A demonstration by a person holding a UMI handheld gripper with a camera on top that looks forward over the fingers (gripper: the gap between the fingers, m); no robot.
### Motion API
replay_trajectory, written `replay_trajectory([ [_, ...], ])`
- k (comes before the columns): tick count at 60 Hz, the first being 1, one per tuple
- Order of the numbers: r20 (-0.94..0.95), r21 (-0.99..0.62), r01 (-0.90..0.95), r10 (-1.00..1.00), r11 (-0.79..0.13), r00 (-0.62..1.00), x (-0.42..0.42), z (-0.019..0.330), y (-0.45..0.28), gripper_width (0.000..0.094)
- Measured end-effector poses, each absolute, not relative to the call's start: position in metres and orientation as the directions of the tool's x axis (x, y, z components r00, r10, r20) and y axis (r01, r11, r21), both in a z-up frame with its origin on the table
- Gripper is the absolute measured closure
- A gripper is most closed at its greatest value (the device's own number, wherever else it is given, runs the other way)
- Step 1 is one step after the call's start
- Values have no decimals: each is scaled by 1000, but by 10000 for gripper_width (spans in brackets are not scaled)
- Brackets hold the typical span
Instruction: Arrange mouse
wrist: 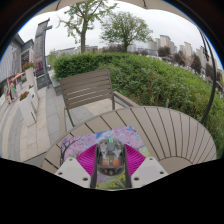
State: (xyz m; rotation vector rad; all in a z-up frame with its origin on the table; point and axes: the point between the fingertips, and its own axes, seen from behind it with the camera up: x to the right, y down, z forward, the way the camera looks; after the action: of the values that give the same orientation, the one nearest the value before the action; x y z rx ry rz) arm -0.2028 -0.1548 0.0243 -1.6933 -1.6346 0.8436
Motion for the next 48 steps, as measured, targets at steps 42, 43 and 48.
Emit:
replay_trajectory([
  [42,32,-719,693,994,-50,105,17,160,-90,88],
  [43,33,-719,694,994,-52,109,28,164,-86,87],
  [48,47,-727,685,993,-43,112,75,185,-68,86],
])
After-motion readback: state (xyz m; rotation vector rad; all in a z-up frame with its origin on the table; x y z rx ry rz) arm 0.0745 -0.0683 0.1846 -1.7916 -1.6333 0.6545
